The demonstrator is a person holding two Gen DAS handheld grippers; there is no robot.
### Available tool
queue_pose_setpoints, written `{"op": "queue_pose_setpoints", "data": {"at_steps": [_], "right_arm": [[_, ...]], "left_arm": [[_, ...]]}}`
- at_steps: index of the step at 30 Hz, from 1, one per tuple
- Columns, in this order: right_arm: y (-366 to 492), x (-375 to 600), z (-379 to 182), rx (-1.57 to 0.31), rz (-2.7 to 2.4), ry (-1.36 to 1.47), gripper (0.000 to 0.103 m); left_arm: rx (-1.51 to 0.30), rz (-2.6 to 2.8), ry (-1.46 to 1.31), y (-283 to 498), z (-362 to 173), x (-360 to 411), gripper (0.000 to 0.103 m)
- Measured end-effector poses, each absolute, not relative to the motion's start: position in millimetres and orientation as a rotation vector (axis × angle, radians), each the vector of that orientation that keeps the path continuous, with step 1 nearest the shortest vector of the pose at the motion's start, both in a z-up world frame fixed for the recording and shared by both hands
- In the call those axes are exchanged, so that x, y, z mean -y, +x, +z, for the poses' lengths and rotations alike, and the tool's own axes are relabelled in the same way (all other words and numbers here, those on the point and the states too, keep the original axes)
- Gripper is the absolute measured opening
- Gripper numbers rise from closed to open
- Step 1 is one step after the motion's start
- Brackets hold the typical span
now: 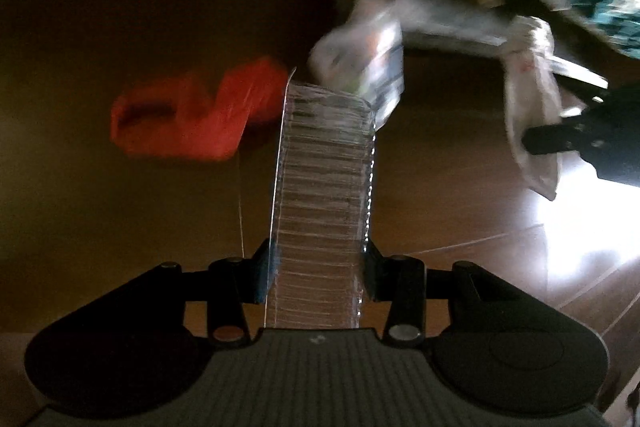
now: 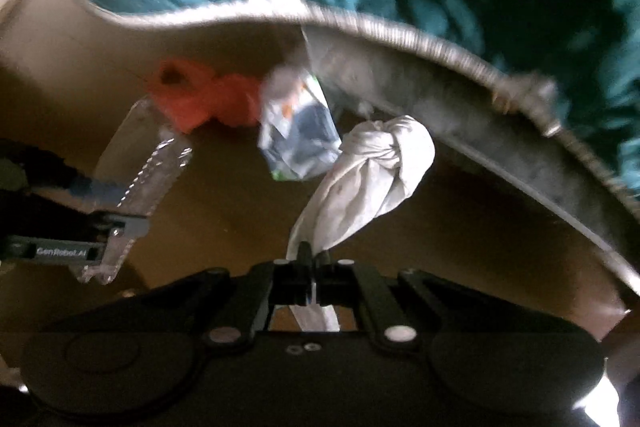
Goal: Collect trash
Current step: 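Lift the plastic tray and white cloth up over the teal wastebasket with both grippers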
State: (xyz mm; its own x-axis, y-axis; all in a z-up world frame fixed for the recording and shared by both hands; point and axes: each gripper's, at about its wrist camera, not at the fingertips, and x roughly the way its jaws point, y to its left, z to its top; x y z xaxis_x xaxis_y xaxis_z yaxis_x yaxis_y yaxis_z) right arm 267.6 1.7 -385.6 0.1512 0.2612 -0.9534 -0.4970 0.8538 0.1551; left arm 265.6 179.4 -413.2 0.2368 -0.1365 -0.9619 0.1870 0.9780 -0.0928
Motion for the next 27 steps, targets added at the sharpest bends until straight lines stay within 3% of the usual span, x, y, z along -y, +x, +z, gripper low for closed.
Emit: {"op": "queue_pose_setpoints", "data": {"at_steps": [11,27], "right_arm": [[234,26,-260,-1.18,0.641,-0.198,0.001],[183,76,-73,-0.88,0.75,-0.421,0.0]], "left_arm": [[-1.036,-0.354,0.276,255,-269,-131,0.043],[-0.88,-0.26,0.151,230,-88,-78,0.043]]}}
